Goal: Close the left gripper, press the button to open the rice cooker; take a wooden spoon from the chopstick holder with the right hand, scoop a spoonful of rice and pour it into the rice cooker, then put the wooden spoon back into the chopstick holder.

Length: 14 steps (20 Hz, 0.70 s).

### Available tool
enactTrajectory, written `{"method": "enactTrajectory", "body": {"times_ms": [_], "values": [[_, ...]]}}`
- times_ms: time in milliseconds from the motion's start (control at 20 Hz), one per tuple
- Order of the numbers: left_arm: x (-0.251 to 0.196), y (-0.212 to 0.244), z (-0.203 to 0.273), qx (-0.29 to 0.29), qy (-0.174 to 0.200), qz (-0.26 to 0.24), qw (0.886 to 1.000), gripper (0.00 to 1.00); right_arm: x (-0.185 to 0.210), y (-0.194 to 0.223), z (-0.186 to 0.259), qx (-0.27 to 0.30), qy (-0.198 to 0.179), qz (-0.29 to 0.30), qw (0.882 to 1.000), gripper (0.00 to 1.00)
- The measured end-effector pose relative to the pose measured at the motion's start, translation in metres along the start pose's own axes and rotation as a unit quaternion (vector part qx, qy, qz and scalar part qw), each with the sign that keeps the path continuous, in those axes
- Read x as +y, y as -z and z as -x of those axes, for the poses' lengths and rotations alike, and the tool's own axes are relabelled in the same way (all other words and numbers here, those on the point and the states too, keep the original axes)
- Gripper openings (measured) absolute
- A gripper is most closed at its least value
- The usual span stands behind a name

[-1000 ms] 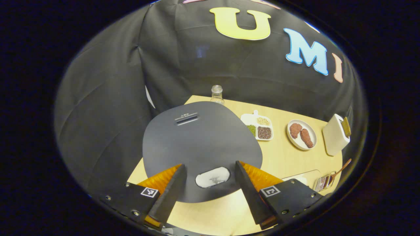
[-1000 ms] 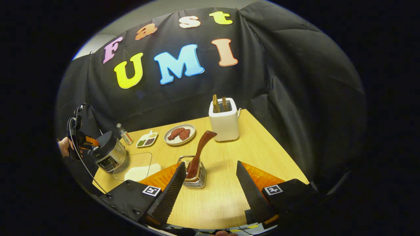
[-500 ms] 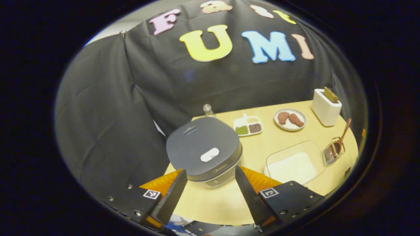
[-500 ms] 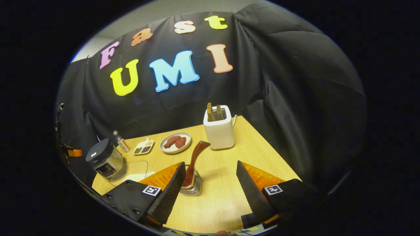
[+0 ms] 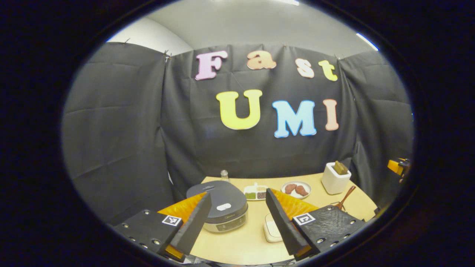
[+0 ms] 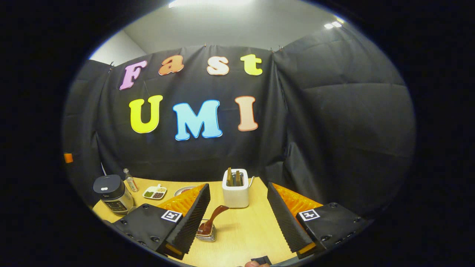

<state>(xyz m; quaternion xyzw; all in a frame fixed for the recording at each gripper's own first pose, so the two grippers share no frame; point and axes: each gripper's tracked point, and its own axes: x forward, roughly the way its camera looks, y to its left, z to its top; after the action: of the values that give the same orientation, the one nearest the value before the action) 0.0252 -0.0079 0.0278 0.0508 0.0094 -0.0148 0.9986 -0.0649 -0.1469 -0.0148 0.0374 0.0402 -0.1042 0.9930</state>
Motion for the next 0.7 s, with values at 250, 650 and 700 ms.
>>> {"method": "enactTrajectory", "body": {"times_ms": [250, 650, 700], "values": [[0.007, -0.023, 0.059, -0.068, 0.009, 0.020, 0.997, 0.93, 0.000, -0.045, 0.047, -0.057, 0.001, 0.016, 0.998, 0.98], [0.012, -0.014, 0.096, -0.082, -0.002, 0.050, 0.995, 0.93, 0.031, -0.043, 0.064, -0.044, -0.031, 0.024, 0.998, 0.98], [0.012, -0.012, 0.100, -0.081, -0.004, 0.057, 0.995, 0.93, 0.035, -0.040, 0.065, -0.040, -0.038, 0.021, 0.998, 0.98]]}}
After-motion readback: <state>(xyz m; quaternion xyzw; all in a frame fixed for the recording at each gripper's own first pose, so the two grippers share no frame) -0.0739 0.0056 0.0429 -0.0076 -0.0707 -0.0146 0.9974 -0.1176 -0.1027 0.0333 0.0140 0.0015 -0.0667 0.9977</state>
